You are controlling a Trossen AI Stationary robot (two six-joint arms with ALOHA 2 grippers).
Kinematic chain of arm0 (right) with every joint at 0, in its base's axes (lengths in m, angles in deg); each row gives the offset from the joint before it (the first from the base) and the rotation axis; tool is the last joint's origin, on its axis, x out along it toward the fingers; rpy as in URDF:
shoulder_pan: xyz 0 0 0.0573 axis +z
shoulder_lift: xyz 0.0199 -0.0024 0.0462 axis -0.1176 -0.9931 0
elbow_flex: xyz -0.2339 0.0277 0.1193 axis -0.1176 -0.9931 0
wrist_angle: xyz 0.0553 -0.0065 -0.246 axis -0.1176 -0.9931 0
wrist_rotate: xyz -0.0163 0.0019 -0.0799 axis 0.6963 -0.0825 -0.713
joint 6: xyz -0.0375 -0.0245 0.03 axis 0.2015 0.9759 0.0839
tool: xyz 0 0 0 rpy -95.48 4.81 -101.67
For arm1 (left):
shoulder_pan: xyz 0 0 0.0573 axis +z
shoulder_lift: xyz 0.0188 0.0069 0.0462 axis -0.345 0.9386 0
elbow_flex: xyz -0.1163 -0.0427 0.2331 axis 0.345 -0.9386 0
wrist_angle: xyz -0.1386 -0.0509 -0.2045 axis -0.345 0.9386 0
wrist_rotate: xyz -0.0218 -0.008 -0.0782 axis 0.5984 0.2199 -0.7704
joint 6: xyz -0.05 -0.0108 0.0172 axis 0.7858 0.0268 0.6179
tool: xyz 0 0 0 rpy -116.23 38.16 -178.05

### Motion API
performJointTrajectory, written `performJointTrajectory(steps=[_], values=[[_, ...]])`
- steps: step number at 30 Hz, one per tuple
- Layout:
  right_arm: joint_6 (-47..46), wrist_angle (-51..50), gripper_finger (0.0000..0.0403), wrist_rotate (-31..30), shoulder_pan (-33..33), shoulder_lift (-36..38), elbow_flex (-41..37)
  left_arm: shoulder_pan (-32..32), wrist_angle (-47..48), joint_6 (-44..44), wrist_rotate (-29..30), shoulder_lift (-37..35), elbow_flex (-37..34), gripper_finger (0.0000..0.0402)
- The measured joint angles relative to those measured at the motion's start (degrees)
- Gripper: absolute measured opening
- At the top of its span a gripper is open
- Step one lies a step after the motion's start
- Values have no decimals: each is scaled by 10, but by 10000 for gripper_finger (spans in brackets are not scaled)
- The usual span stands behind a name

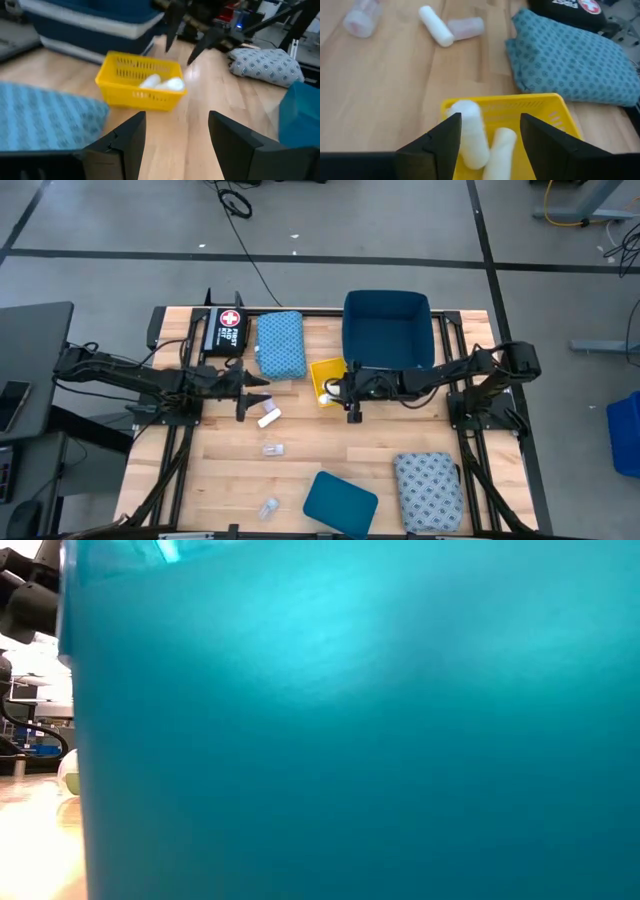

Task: Pick & place medical supplies in basket/bin
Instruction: Put the white bandage into the yellow basket

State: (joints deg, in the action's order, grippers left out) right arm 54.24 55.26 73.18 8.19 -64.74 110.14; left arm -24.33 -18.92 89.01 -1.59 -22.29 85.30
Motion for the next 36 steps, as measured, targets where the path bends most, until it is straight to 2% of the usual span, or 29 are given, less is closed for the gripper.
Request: performJointTrajectory(steps=[8, 12, 15, 21, 24, 31, 36], values=[[1, -44, 208, -92, 50, 22, 1, -21, 38, 102, -48, 37, 0, 212], [-1, -60, 208, -128, 68, 22, 1, -52, 66, 119, -51, 77, 31, 213], [-17, -67, 208, -142, 73, 22, 1, -74, 133, 125, -37, 114, 80, 213], [-36, -87, 208, -150, 85, 22, 1, -106, 329, 175, -8, 210, 187, 213], [-42, -93, 208, -169, 91, 22, 1, -114, 383, 204, -1, 264, 224, 213], [-42, -94, 208, -177, 97, 22, 1, -116, 392, 229, -24, 378, 264, 213], [-43, -99, 208, -177, 97, 22, 1, -109, 394, 234, -34, 431, 275, 213]])
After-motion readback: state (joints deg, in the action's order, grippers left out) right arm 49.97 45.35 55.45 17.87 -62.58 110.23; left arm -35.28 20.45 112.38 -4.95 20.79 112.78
